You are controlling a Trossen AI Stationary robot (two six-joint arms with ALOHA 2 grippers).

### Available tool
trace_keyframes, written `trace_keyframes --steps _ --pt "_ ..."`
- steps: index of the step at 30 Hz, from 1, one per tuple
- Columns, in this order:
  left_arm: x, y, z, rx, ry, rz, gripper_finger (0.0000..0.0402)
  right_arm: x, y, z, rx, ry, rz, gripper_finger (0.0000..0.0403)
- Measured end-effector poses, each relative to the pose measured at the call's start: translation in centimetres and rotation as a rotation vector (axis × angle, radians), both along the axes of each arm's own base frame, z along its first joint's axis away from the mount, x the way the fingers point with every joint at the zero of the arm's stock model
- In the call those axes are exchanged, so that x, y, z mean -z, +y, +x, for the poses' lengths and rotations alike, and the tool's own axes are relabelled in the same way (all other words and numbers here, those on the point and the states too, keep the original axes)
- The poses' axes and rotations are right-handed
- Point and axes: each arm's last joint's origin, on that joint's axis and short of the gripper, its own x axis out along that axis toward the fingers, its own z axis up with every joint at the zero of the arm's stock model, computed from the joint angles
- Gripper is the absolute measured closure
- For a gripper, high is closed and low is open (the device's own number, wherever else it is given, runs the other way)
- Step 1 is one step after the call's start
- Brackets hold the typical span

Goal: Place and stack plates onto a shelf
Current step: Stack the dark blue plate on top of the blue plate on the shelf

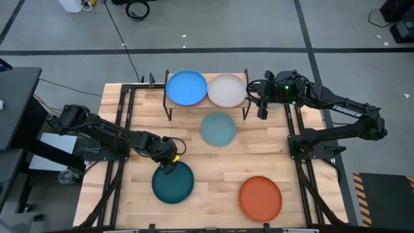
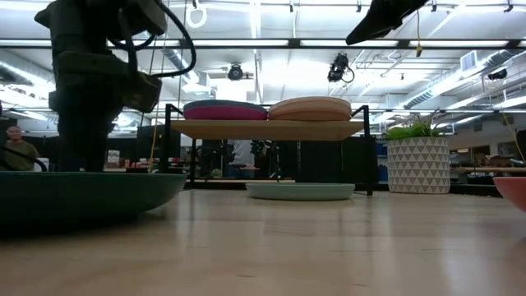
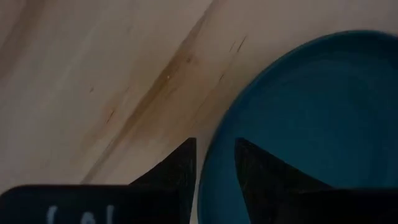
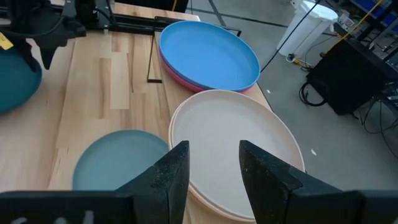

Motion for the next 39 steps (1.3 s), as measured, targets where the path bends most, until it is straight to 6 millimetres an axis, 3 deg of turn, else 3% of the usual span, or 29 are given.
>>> trace_keyframes --steps 5,12,17,22,27,30,39 --pt "0.6 -0.1 0.1 -0.001 0.033 0.005 0.0296 0.0 0.0 0.0 0.002 -0.001 -0.001 0.0257" --pt "0.6 -0.1 -0.1 -0.005 0.053 0.001 0.0388 0.0 0.0 0.0 0.003 -0.003 -0.005 0.0257" --pt "0.5 -0.1 -0.1 -0.008 0.047 0.0 0.0393 -0.1 -0.1 0.0 0.005 -0.012 -0.01 0.0257" --pt "-0.9 0.1 -0.6 -0.02 -0.013 0.003 0.0395 -0.1 -0.1 0.0 0.007 -0.013 -0.01 0.0257" --pt "-3.0 0.7 -1.2 -0.057 -0.125 -0.022 0.0395 -0.1 -0.1 0.0 0.007 -0.012 -0.009 0.0257" --pt "-5.3 1.7 -1.2 -0.128 -0.235 -0.048 0.0395 -0.1 -0.1 0.0 0.007 -0.01 -0.009 0.0257" --pt "-12.8 9.2 -1.0 -0.446 -0.514 -0.026 0.0396 -0.2 -0.3 0.3 0.007 -0.028 -0.022 0.0257"
